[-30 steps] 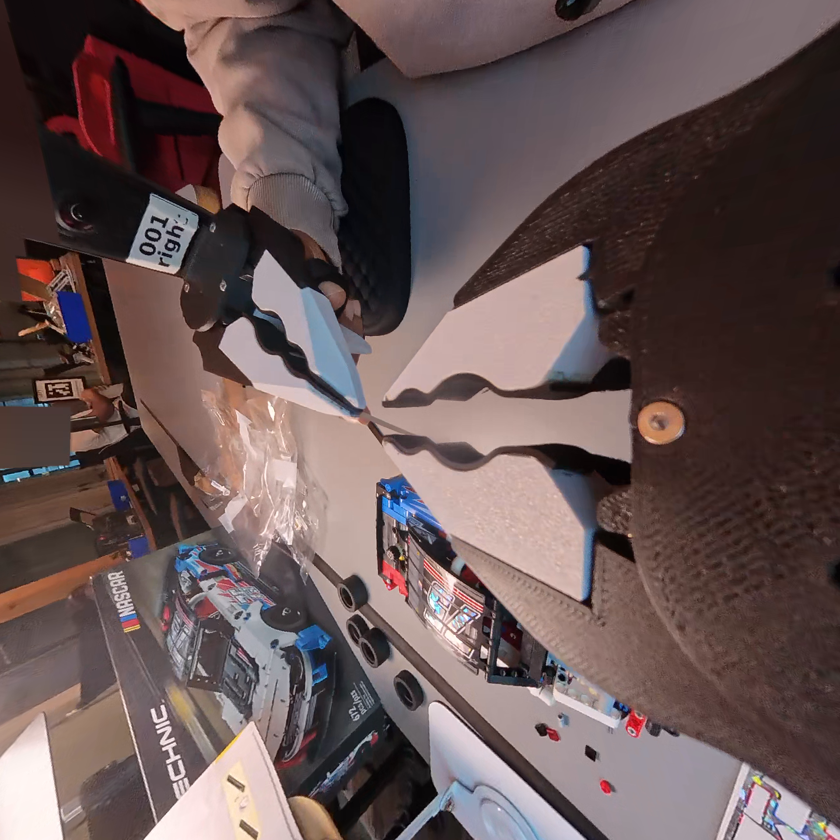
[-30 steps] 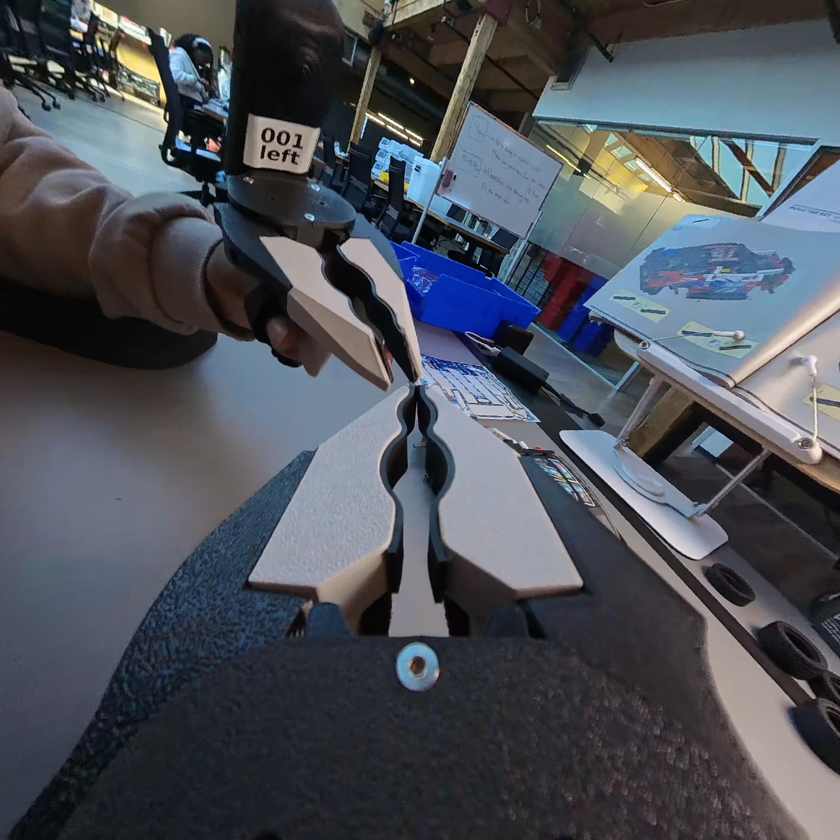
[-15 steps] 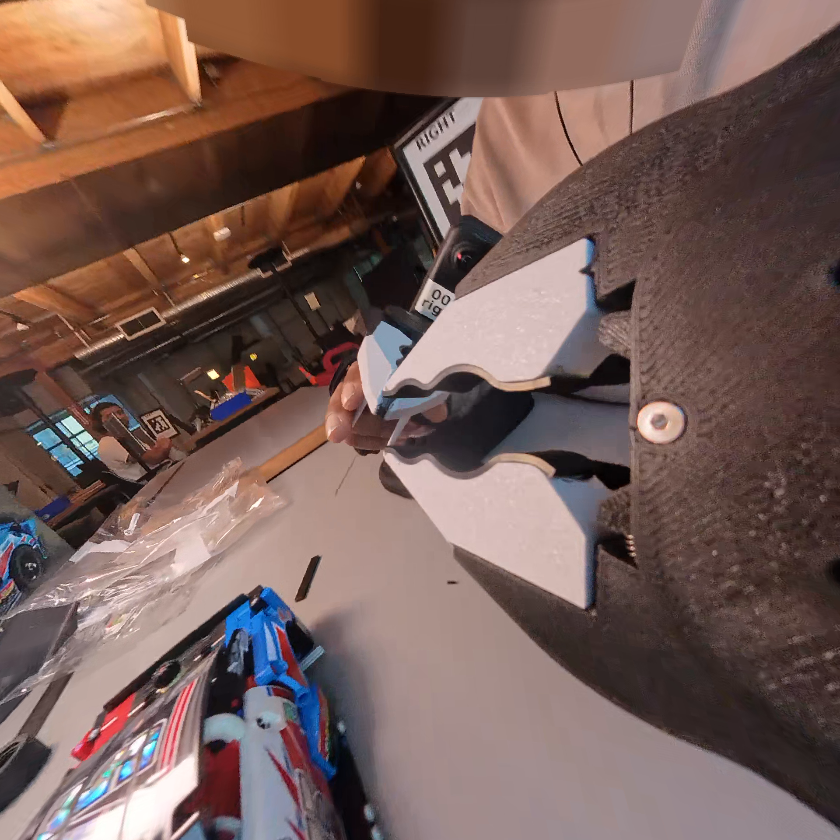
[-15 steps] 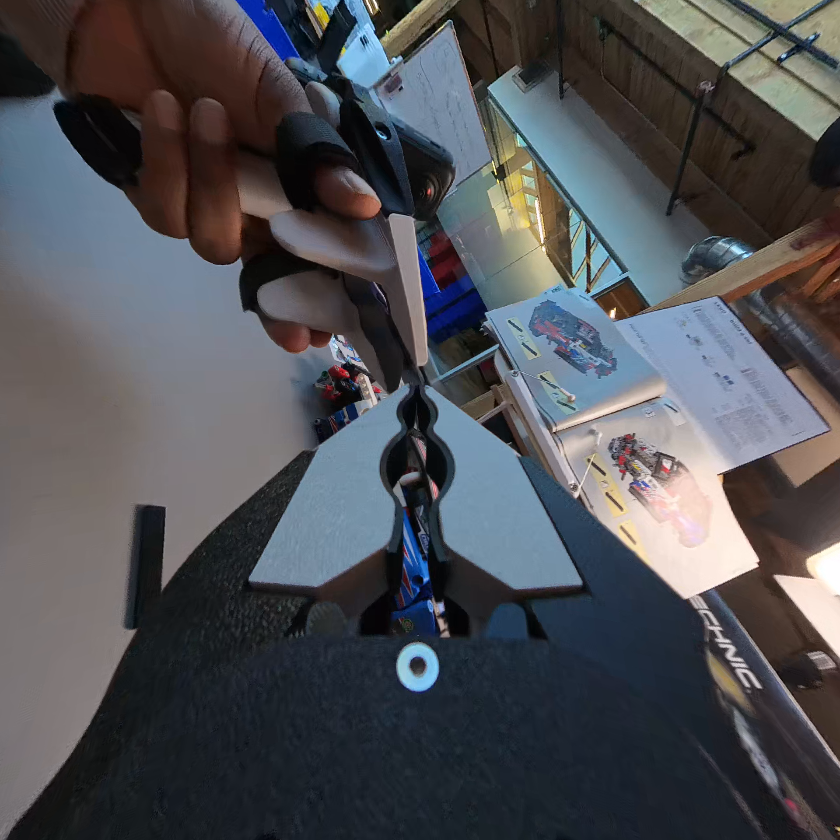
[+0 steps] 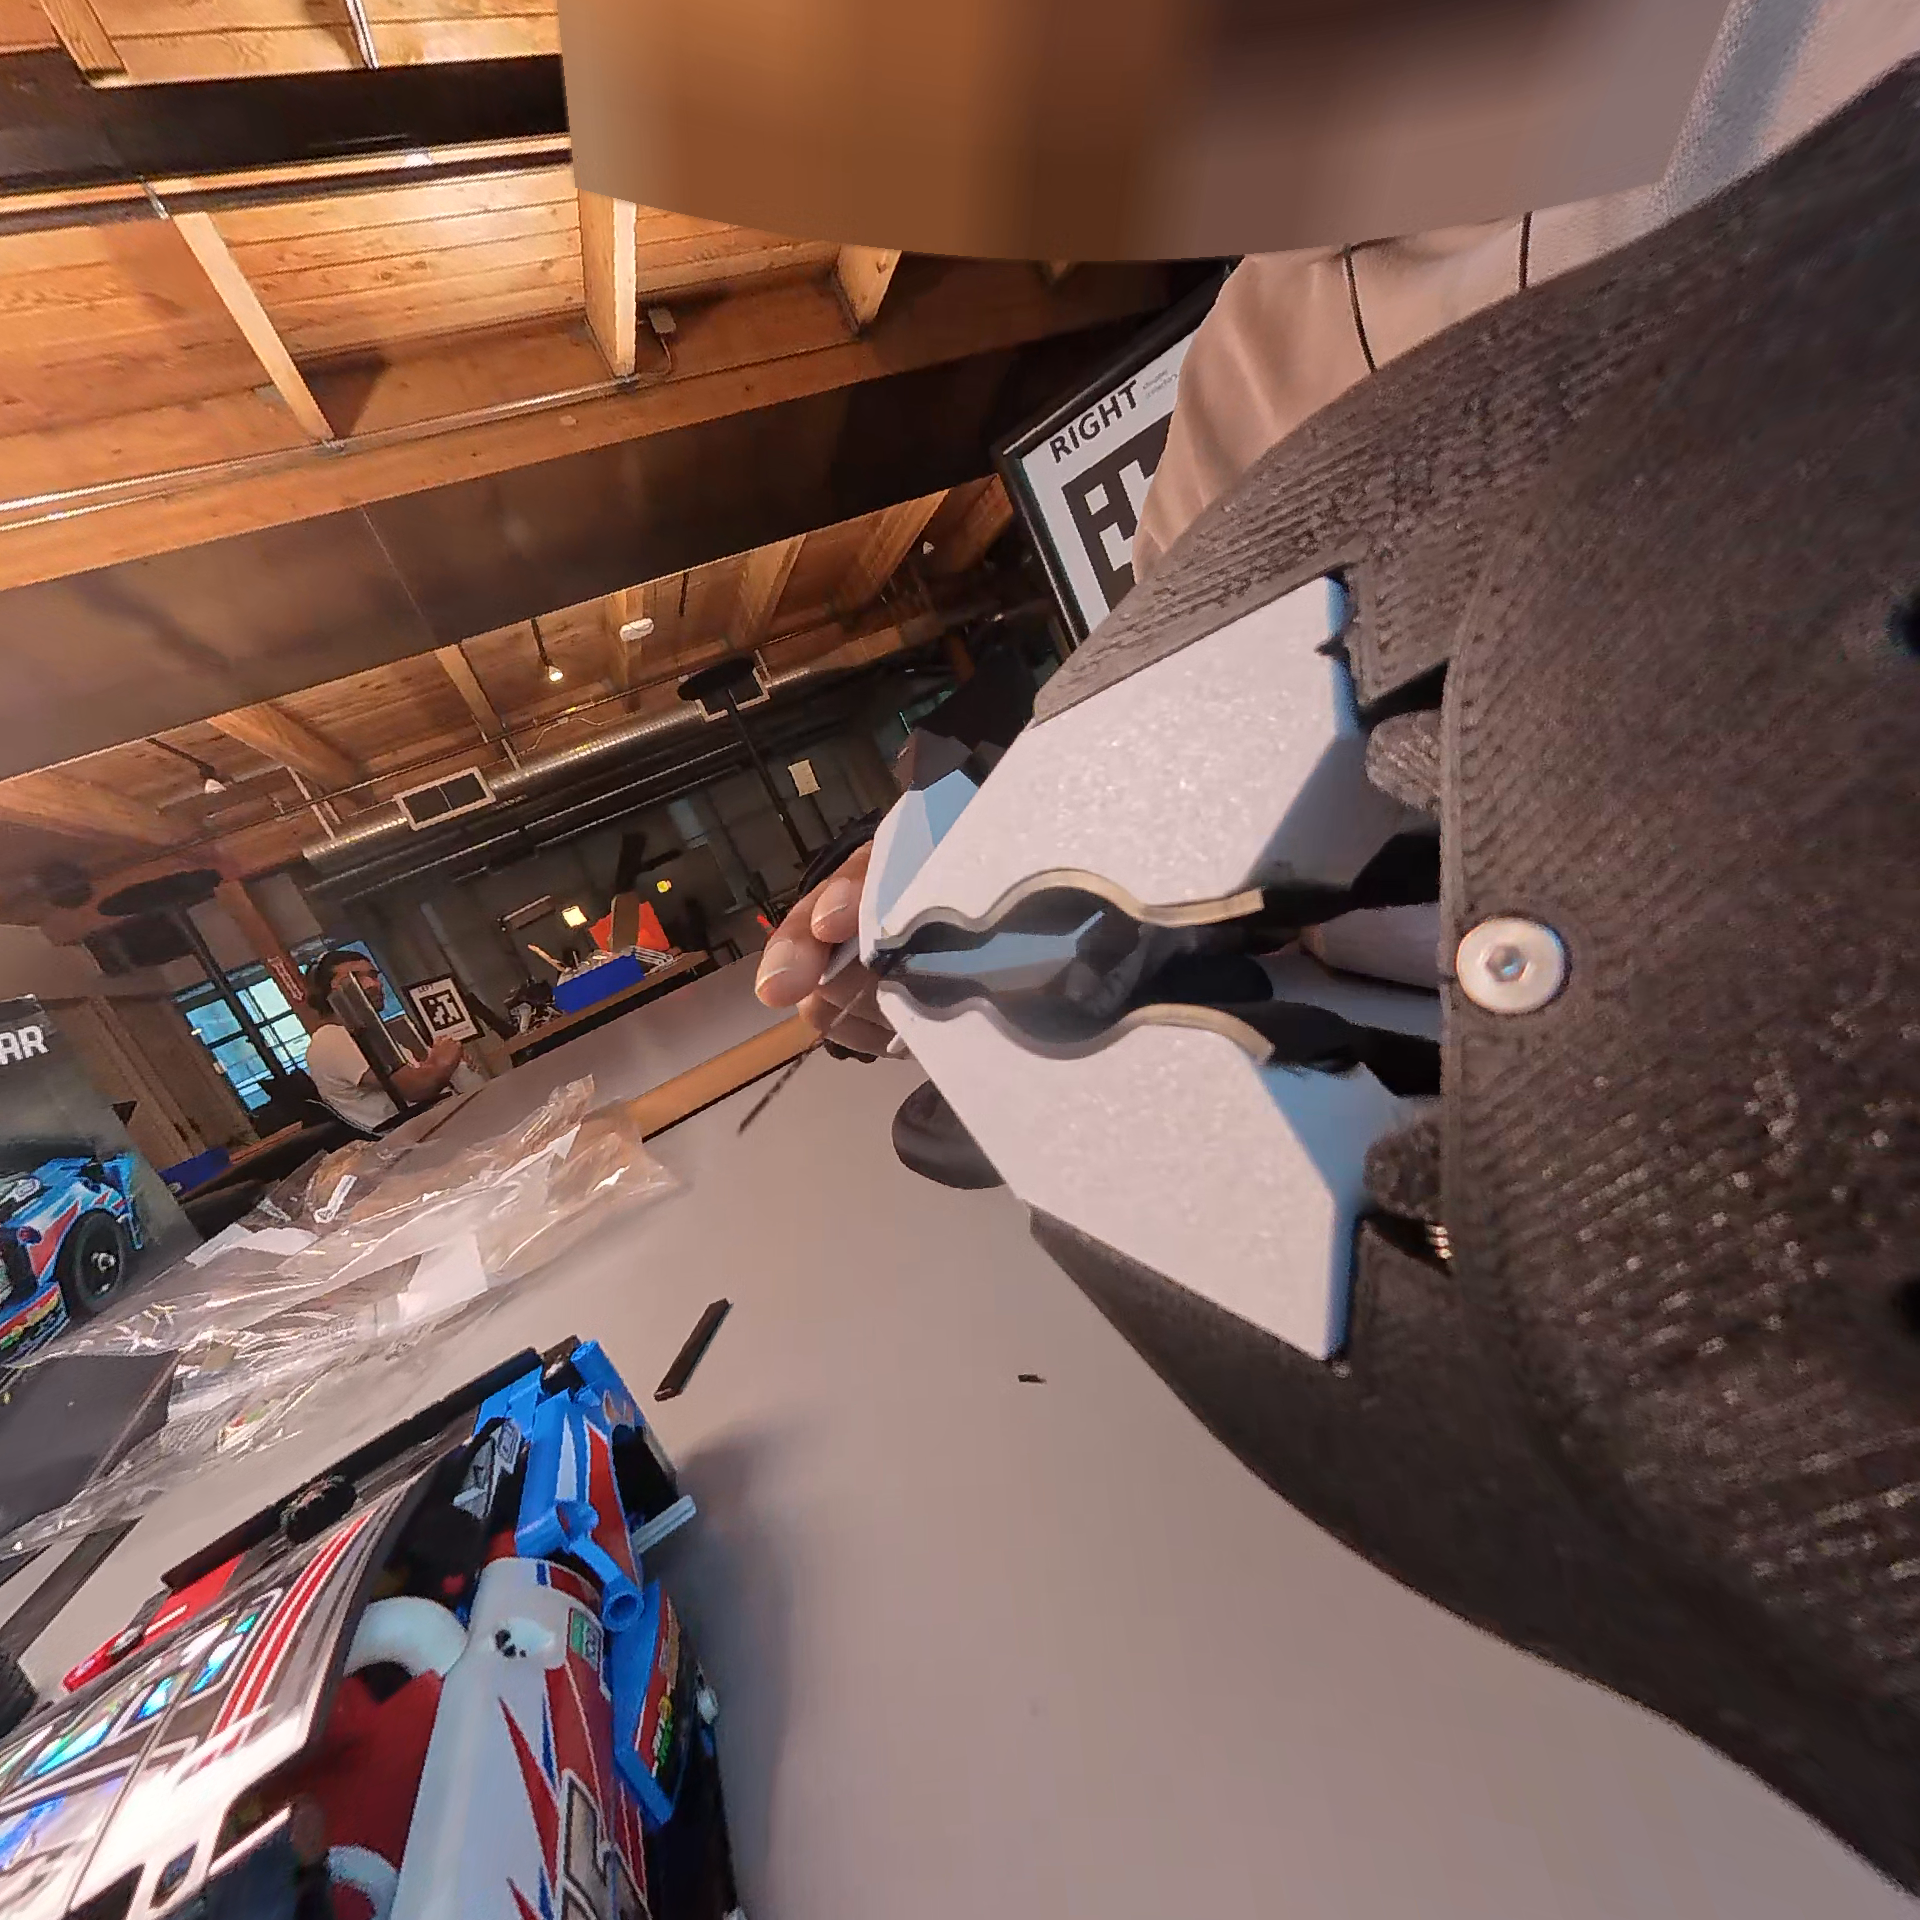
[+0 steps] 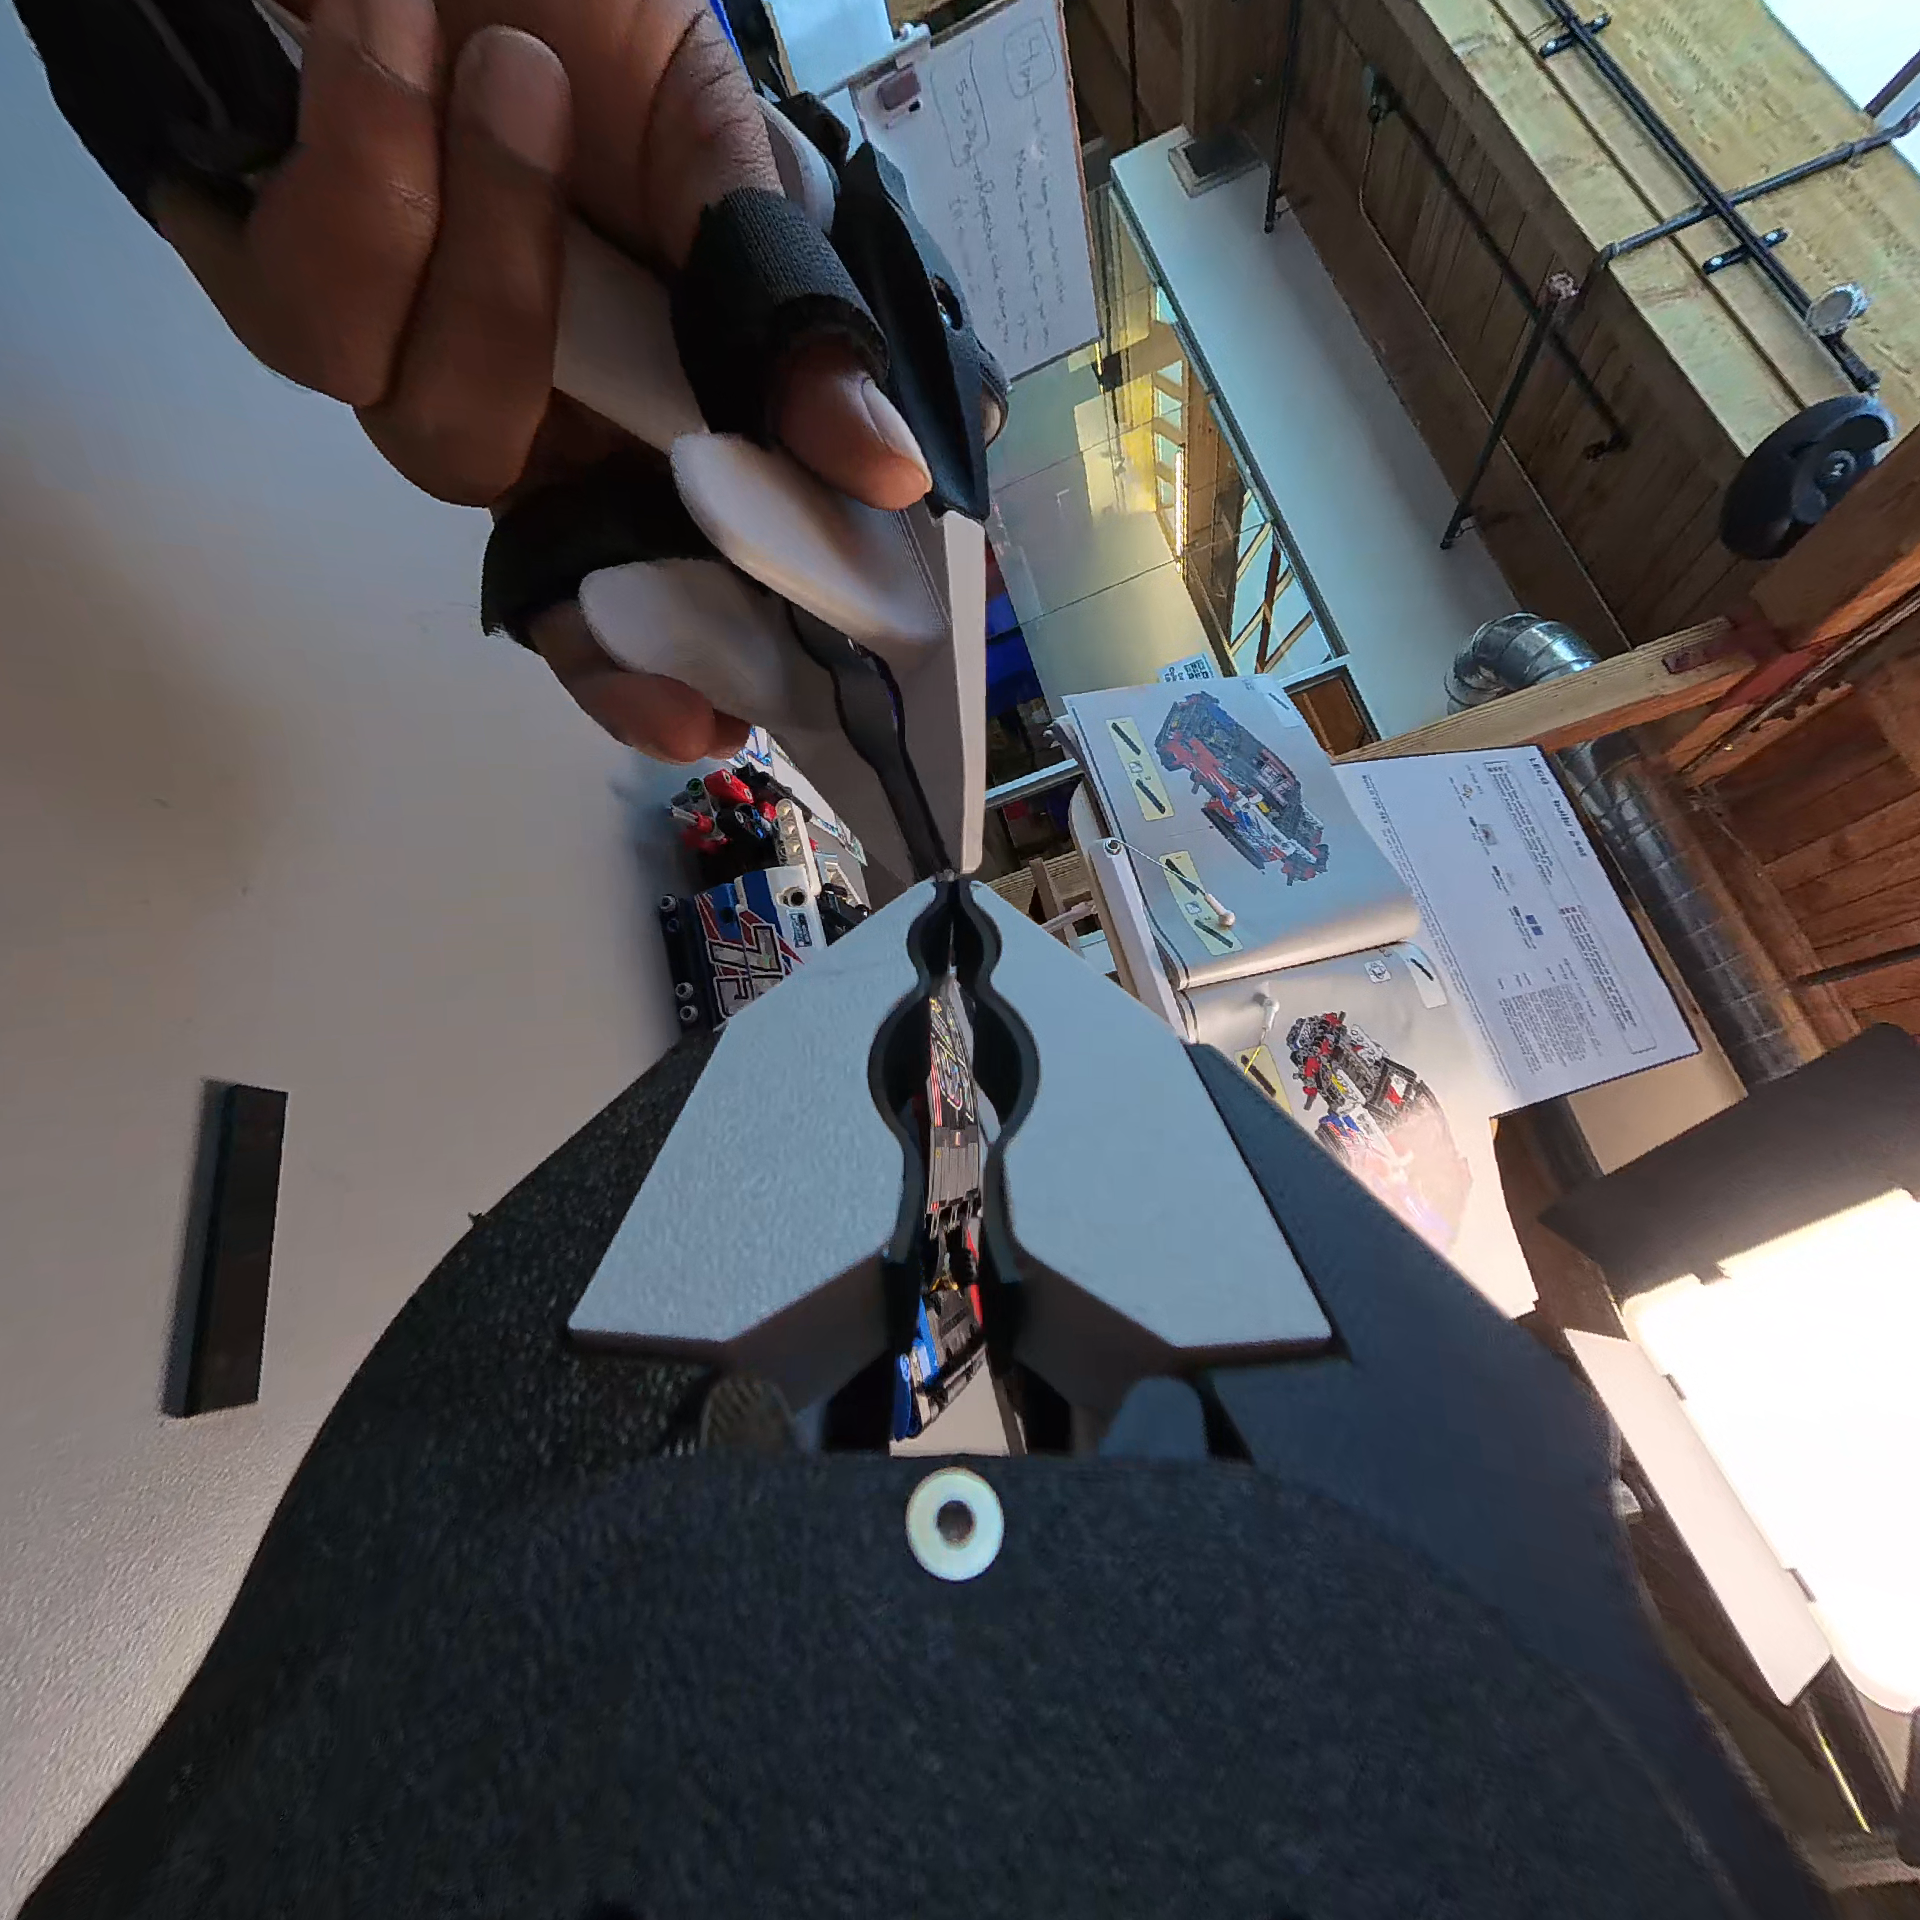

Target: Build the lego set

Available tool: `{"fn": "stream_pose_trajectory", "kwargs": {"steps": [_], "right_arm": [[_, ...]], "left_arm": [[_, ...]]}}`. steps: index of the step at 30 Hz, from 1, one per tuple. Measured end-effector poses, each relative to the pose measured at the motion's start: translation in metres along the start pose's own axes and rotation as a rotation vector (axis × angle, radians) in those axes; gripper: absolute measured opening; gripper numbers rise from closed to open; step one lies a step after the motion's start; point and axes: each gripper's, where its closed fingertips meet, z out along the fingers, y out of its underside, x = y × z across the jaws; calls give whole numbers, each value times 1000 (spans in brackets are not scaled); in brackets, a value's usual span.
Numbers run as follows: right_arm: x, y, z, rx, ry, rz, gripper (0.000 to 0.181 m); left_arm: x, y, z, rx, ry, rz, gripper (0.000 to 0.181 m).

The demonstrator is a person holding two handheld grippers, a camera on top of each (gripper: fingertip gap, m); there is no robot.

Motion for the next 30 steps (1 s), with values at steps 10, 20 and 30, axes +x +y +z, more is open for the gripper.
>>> {"fn": "stream_pose_trajectory", "kwargs": {"steps": [10,20,30], "right_arm": [[0,-1,1,11,-25,93,23],[28,-8,-22,354,-599,1521,41],[19,-9,-29,379,-729,1592,13]], "left_arm": [[2,-3,-3,-15,-35,199,0],[29,25,-13,-346,11,709,0],[21,38,-12,-419,9,714,0]]}}
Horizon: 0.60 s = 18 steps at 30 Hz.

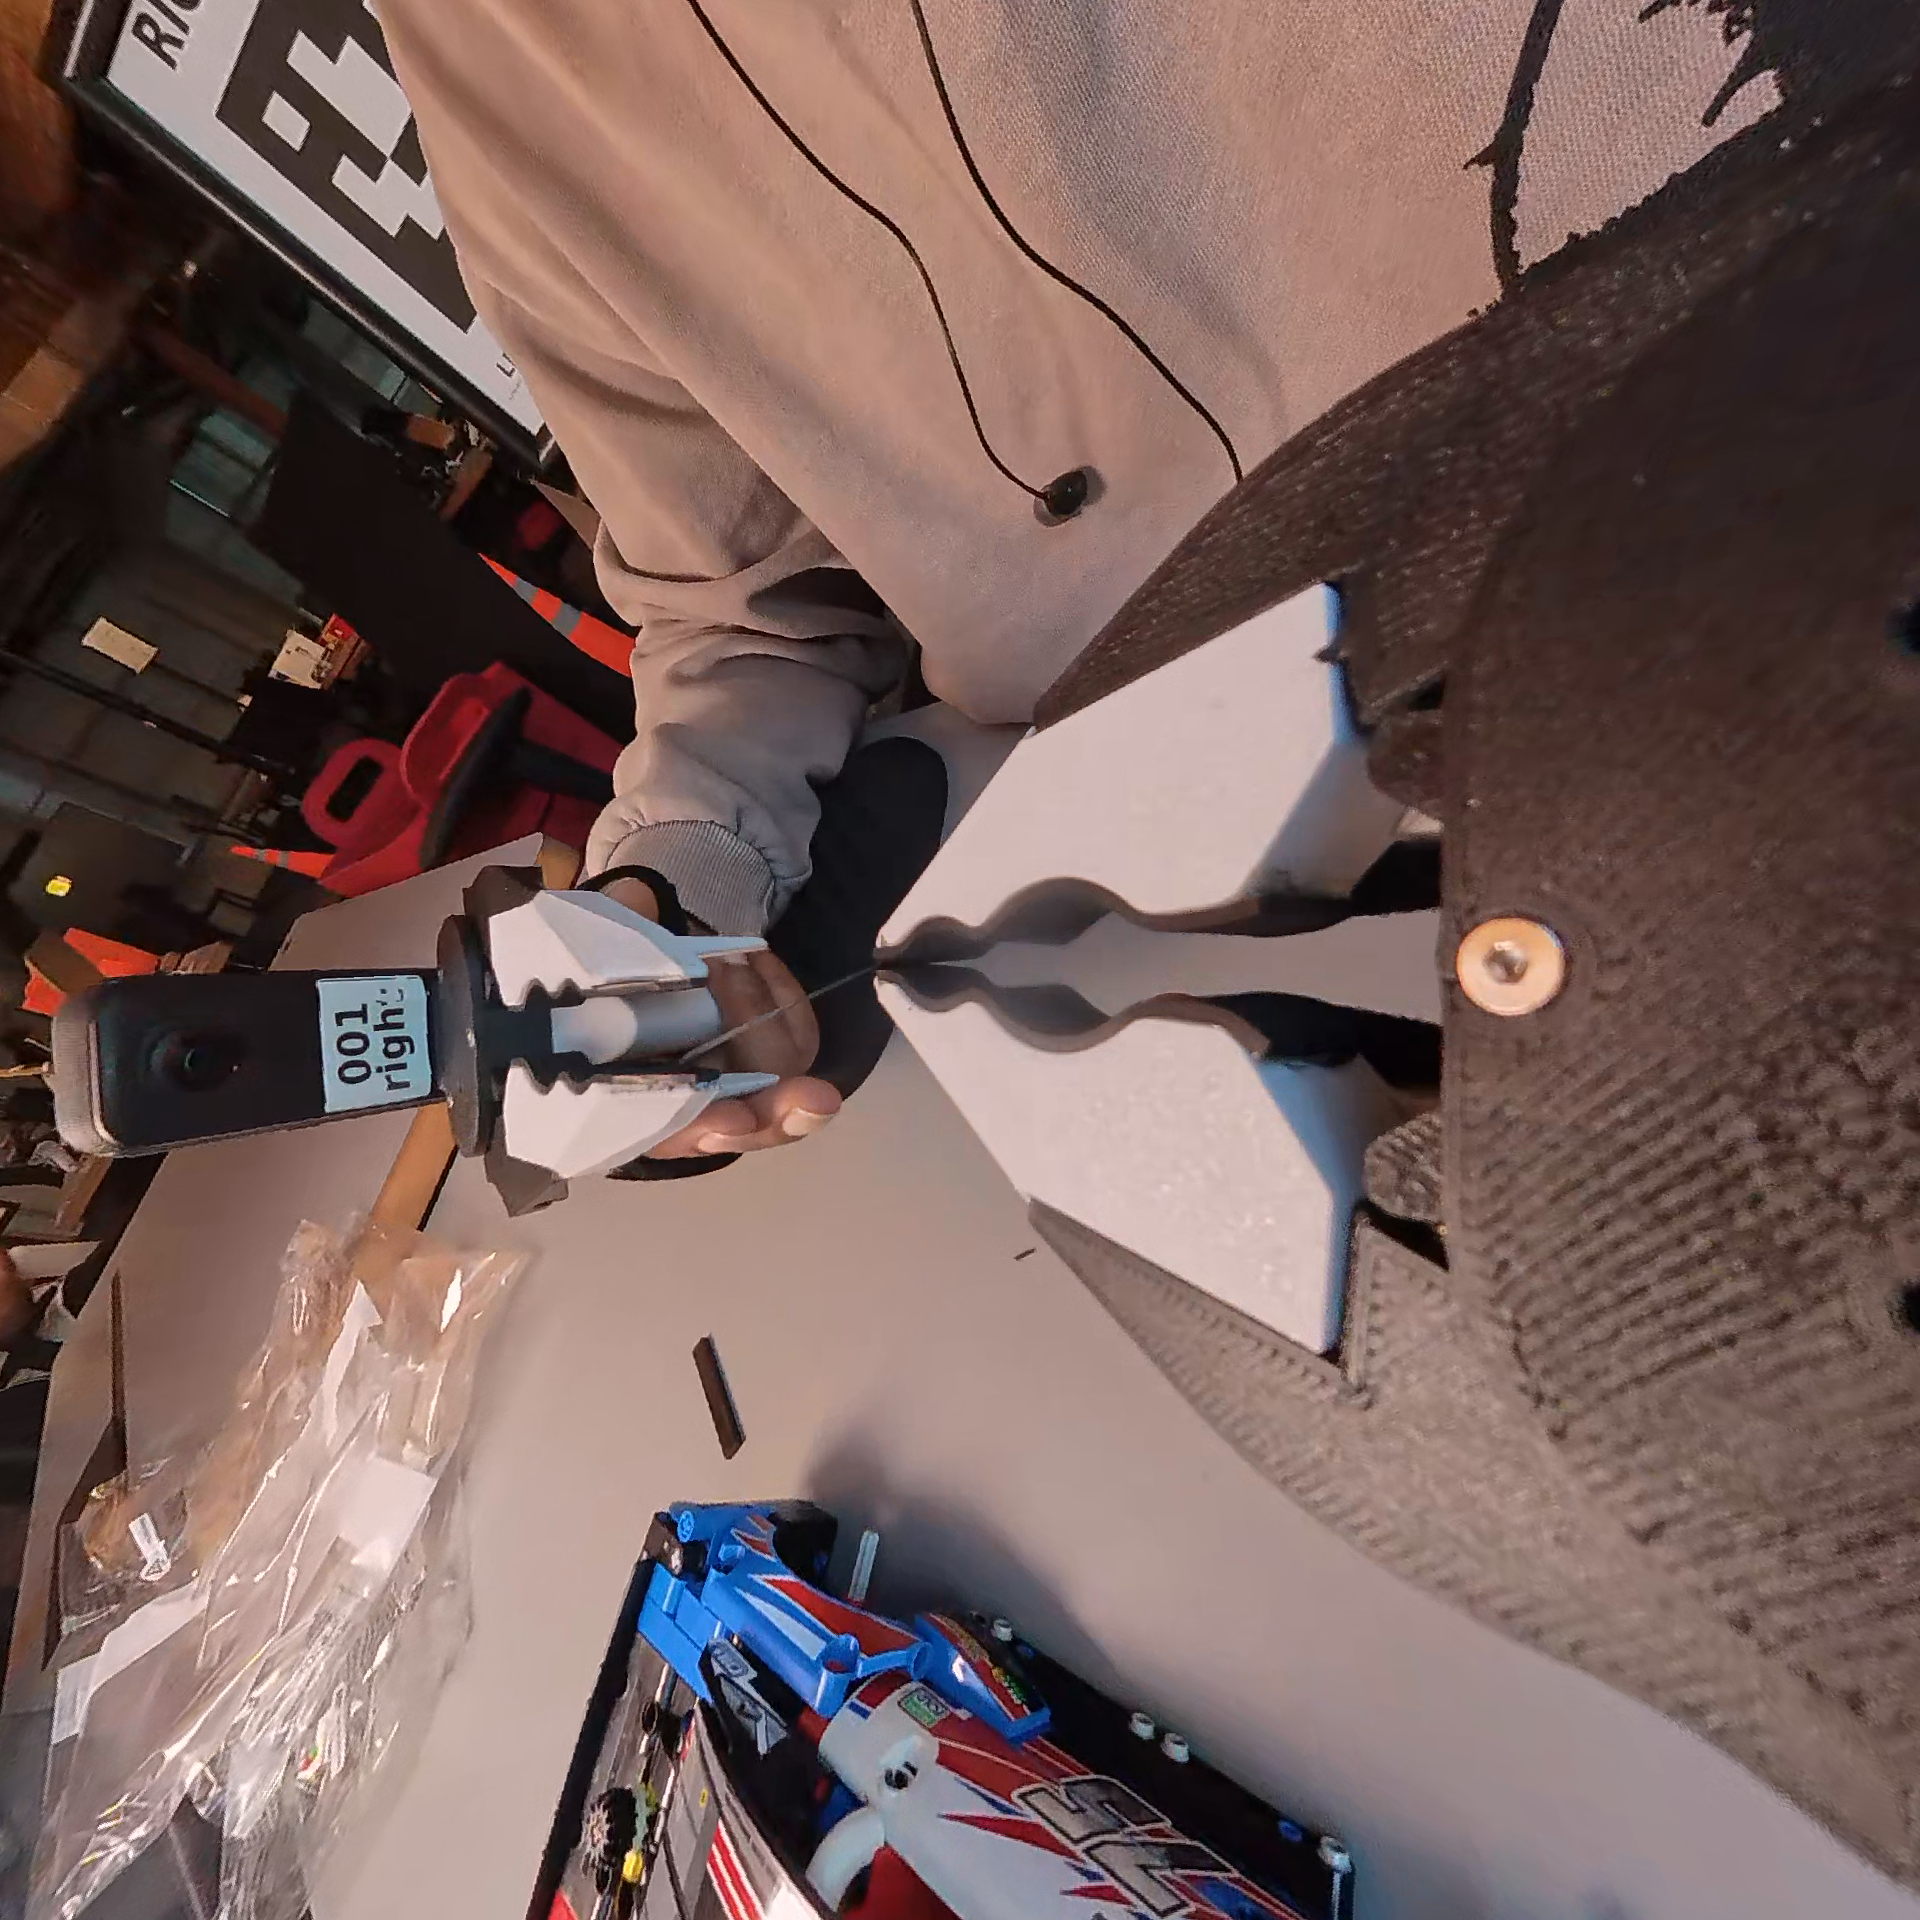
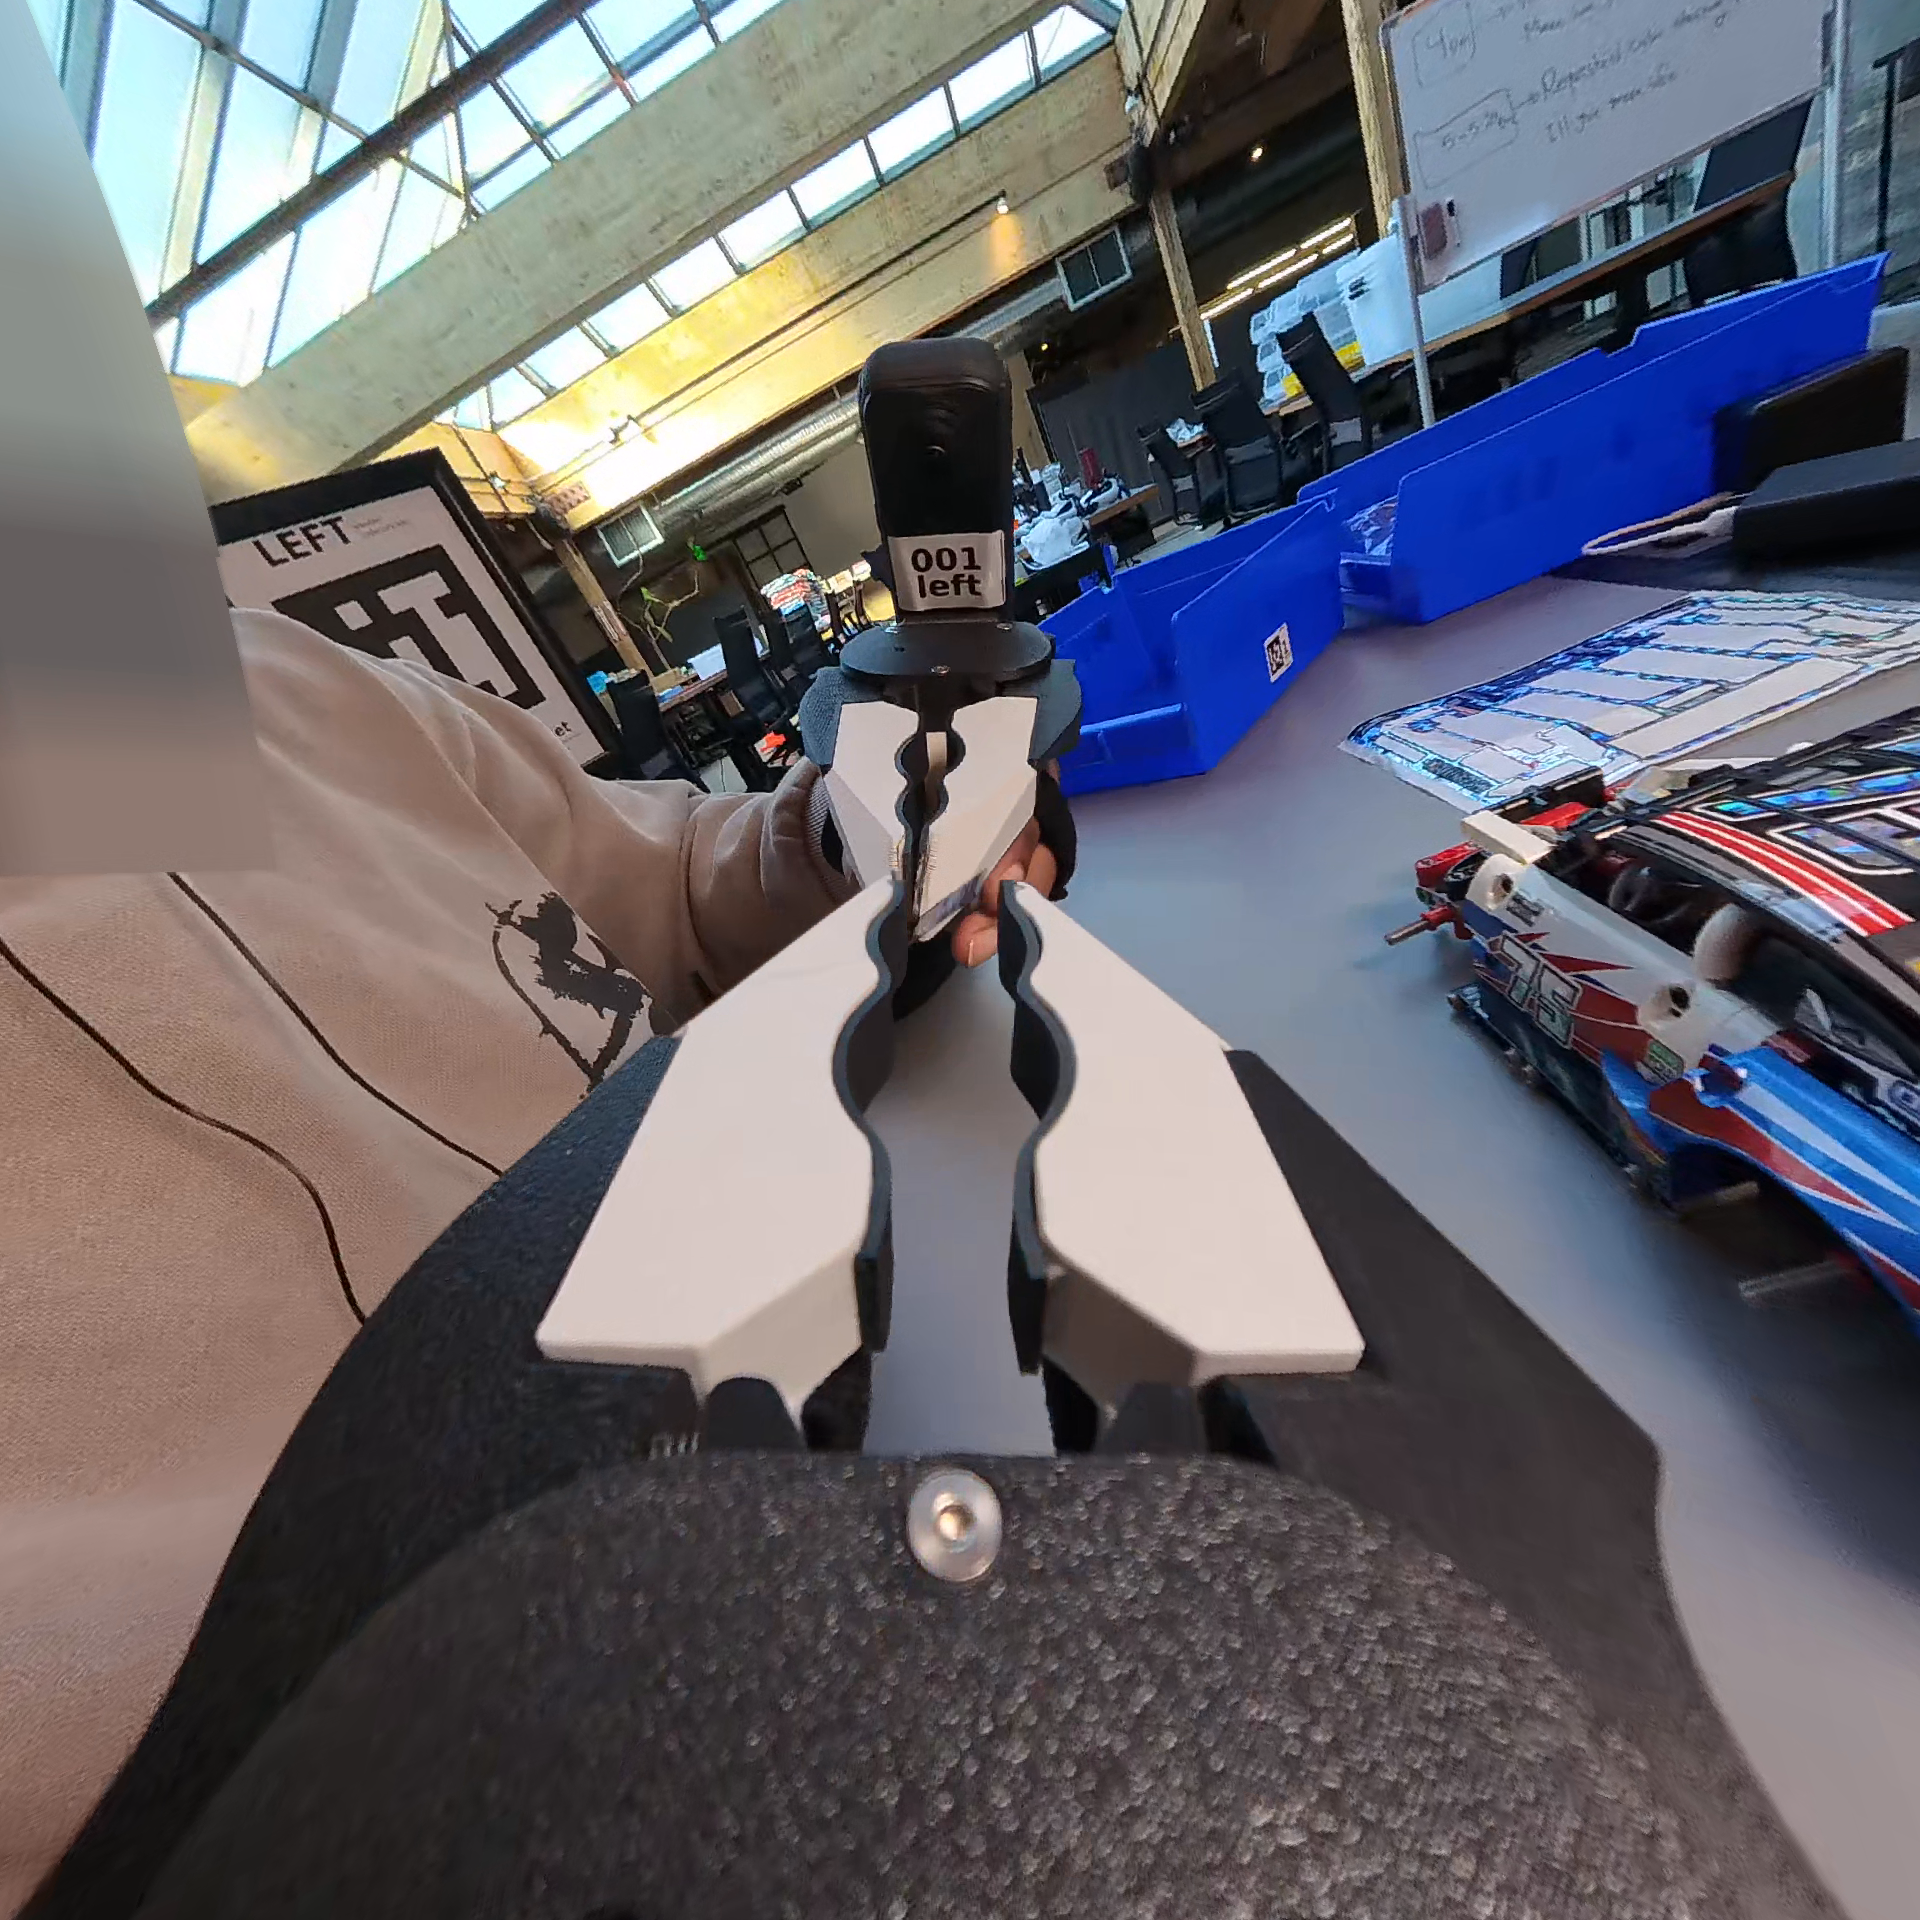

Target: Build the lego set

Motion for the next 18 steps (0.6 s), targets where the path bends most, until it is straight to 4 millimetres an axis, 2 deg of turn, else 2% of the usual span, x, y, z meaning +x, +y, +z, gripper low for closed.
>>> {"fn": "stream_pose_trajectory", "kwargs": {"steps": [18], "right_arm": [[5,2,-1,-14,26,4,0]], "left_arm": [[1,4,3,-18,-1,10,0]]}}
